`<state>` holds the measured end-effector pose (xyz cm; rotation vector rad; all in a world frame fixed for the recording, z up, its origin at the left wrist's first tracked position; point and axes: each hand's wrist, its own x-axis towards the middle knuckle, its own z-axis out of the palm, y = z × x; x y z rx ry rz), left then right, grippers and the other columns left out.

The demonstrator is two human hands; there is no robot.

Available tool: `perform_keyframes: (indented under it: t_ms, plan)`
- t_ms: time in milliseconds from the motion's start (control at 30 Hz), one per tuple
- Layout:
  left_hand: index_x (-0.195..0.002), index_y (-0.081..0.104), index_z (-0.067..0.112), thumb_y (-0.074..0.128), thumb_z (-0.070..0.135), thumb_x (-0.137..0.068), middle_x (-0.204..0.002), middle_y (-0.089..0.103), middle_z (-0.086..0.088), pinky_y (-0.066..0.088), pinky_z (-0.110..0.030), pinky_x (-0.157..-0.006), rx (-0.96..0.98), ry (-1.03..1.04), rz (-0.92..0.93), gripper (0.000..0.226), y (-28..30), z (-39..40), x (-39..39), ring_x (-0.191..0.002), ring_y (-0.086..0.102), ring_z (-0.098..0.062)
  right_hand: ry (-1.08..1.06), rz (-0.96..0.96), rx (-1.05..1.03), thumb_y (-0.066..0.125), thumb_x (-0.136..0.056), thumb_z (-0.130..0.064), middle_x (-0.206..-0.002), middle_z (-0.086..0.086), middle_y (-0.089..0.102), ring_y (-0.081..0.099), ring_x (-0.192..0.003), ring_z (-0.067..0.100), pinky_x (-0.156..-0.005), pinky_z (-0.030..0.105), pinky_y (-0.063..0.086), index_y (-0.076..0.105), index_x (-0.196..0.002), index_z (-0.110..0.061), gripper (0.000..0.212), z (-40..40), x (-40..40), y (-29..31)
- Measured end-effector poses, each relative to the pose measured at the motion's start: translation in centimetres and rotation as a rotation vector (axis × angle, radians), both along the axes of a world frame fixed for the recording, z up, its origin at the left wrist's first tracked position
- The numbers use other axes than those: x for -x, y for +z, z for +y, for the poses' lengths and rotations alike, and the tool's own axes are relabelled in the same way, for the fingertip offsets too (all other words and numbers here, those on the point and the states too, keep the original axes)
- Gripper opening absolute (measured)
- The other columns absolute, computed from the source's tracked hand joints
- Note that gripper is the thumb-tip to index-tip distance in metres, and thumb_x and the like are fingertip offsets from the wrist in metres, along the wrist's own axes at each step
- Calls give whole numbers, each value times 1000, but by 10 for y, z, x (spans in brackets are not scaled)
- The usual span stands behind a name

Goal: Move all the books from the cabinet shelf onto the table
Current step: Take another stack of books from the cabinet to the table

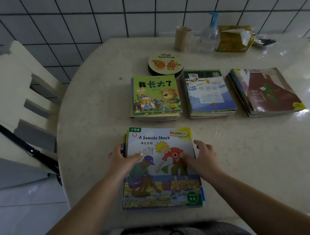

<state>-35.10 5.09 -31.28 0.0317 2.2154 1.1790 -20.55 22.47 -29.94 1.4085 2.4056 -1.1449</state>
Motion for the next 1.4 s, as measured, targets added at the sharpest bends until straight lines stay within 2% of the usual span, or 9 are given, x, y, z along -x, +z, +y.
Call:
perform_keyframes:
  t_ms: [233, 400, 500, 567, 633, 700, 767, 1033, 1400]
  plan:
    - [-133, 46, 8, 72, 20, -81, -131, 44, -13, 36, -30, -94, -51, 89, 253, 60, 24, -10, -30, -124, 44, -23, 94, 316, -30, 65, -85, -31, -136, 7, 41, 41, -127, 23, -102, 34, 40, 46, -133, -23, 52, 2, 3, 23]
    - [-125, 55, 9, 68, 17, -84, -108, 54, 4, 41, -24, -80, -128, 213, 295, 43, 34, -12, -79, -103, 50, -11, 299, 409, -22, 62, -87, -29, -137, 2, 44, 41, -128, 20, -105, 39, 39, 45, -134, -22, 50, 2, -19, 37]
    - [-124, 56, 10, 71, 19, -82, -98, 57, 11, 45, -27, -81, -156, 324, 273, 46, 30, -14, -113, -105, 56, -18, 414, 409, 2, 60, -89, -30, -141, 1, 43, 39, -132, 19, -107, 35, 35, 42, -136, -21, 51, 10, -40, 41]
    - [-118, 60, 9, 74, 24, -77, -95, 63, 5, 52, -31, -81, -179, 386, 246, 46, 29, -17, -138, -101, 63, -22, 483, 399, 28, 60, -89, -30, -143, -2, 42, 38, -133, 17, -103, 30, 31, 41, -137, -22, 52, 15, -54, 42]
    - [-114, 61, 8, 74, 22, -77, -96, 66, 0, 54, -32, -83, -254, 469, 198, 42, 28, -18, -163, -93, 64, -15, 545, 405, 32, 61, -88, -30, -142, -3, 44, 38, -133, 16, -98, 25, 29, 41, -136, -22, 52, 18, -66, 42]
    - [-107, 59, 13, 72, 15, -81, -90, 63, 6, 50, -22, -72, -323, 587, 162, 28, 29, -19, -198, -83, 59, -6, 629, 427, 57, 62, -88, -29, -140, -3, 46, 40, -132, 15, -96, 22, 29, 44, -134, -22, 50, 16, -82, 41]
    - [-105, 59, 17, 70, 15, -83, -92, 62, 6, 47, -21, -70, -372, 697, 131, 25, 28, -21, -231, -81, 58, -6, 697, 426, 106, 63, -88, -29, -139, -3, 47, 41, -131, 14, -95, 22, 31, 45, -134, -22, 50, 12, -97, 38]
    - [-121, 57, 16, 72, 22, -81, -108, 65, 1, 50, -36, -92, -371, 1002, 94, 43, 28, -58, -350, -100, 61, -16, 1064, 360, 169, 64, -86, -27, -136, 5, 49, 46, -127, 19, -96, 25, 35, 44, -134, -12, 54, -35, -144, 31]
    - [-124, 55, 18, 69, 20, -83, -118, 62, -3, 48, -38, -95, -437, 1358, 157, 43, 28, -115, -509, -109, 59, -18, 1473, 337, 307, 65, -86, -26, -138, 5, 49, 44, -129, 17, -105, 33, 37, 45, -133, -12, 53, -138, -226, 35]
